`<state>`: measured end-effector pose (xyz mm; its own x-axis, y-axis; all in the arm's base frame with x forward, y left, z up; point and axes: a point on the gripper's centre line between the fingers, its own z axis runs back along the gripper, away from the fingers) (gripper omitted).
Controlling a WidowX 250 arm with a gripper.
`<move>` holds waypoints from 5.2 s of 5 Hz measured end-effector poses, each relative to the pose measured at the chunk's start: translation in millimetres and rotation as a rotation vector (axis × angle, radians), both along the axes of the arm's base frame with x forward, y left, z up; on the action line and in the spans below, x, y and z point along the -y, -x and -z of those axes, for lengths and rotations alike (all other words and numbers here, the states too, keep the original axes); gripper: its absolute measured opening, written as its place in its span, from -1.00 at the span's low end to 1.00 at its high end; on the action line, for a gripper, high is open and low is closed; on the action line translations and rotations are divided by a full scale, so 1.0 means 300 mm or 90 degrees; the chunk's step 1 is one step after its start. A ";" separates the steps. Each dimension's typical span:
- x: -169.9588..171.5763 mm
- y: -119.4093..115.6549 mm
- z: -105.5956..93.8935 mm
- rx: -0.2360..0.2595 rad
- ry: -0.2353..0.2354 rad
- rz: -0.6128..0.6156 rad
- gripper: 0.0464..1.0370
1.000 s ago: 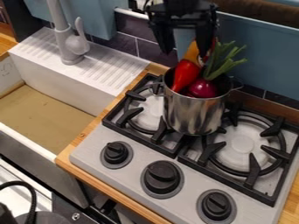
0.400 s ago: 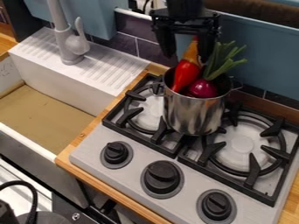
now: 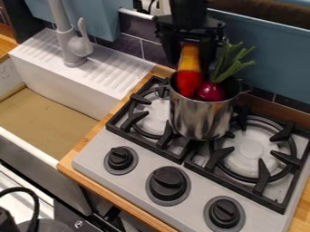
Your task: Put the sauce bottle on the left burner
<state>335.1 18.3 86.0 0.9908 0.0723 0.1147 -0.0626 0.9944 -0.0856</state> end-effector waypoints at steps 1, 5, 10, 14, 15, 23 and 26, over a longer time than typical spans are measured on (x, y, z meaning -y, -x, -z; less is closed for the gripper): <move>0.005 -0.002 0.015 -0.009 0.001 0.003 0.20; -0.025 0.000 -0.041 -0.028 0.024 -0.031 0.20; -0.127 0.057 -0.273 -0.007 0.080 -0.081 0.20; -0.402 0.087 -0.007 -0.107 0.028 -0.110 0.20; -0.387 0.092 0.049 -0.142 0.048 -0.118 0.20; -0.201 0.090 0.206 -0.226 0.093 -0.216 0.93; -0.233 0.098 0.052 -0.138 0.095 -0.186 0.93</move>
<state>305.6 88.4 70.5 0.9262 0.3543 -0.1288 -0.3733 0.9096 -0.1823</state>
